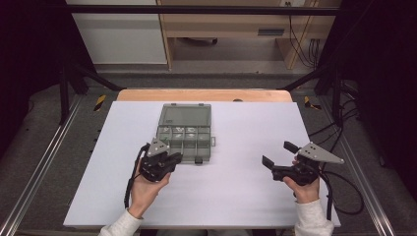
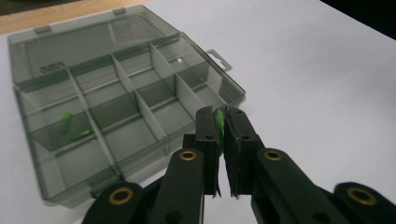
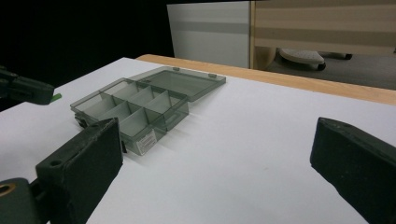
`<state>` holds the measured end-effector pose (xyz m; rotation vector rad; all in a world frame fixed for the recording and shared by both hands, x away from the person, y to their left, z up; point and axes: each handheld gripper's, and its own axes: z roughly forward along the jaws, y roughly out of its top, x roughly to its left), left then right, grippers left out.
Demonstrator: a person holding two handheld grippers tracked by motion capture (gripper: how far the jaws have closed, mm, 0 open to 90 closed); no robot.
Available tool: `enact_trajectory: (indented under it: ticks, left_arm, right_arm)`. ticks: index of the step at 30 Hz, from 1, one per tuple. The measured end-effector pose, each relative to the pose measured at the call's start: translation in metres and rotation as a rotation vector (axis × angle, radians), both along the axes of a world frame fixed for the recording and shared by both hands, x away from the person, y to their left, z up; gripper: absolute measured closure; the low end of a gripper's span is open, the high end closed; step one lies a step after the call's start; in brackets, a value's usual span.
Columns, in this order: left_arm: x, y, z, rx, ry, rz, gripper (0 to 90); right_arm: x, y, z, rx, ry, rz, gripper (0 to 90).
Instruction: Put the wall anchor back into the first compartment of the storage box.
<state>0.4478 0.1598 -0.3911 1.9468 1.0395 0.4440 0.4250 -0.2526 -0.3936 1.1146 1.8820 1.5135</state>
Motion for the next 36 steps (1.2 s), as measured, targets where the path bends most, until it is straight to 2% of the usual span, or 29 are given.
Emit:
enact_trajectory:
  ticks: [5, 6, 16, 19, 20, 23, 24, 29, 36]
  left_arm:
    - [0.01, 0.011, 0.003, -0.01, -0.005, 0.021, 84.3]
    - [0.015, 0.017, 0.004, -0.012, -0.009, 0.03, 84.3]
    - [0.041, 0.028, 0.008, -0.001, -0.016, 0.071, 84.3]
    - [0.05, 0.03, 0.007, -0.006, -0.011, 0.079, 84.3]
    - [0.055, 0.031, 0.005, 0.012, -0.018, 0.084, 84.3]
    - [0.062, 0.032, 0.003, 0.019, -0.013, 0.092, 84.2]
    - [0.068, 0.034, 0.0, 0.032, -0.01, 0.101, 84.3]
    - [0.077, 0.037, -0.005, 0.029, -0.009, 0.106, 84.3]
    - [0.096, 0.041, -0.012, 0.059, -0.003, 0.129, 84.3]
  right_arm:
    - [0.0, -0.001, 0.0, 0.001, 0.0, 0.0, 2.8]
    - [0.001, -0.001, 0.0, -0.002, -0.006, 0.003, 2.7]
    - [0.001, -0.001, 0.0, 0.002, -0.001, 0.0, 2.7]
    - [0.001, -0.001, -0.001, 0.003, 0.001, 0.0, 2.7]
    - [0.001, -0.001, 0.0, 0.004, -0.001, 0.001, 2.7]
    - [0.001, -0.001, 0.0, 0.003, -0.004, 0.0, 2.7]
    - [0.001, -0.001, 0.0, 0.002, -0.003, -0.001, 2.7]
    - [0.001, -0.001, 0.0, 0.001, -0.004, -0.003, 2.7]
    - [0.001, 0.0, 0.0, 0.001, 0.0, -0.001, 2.7]
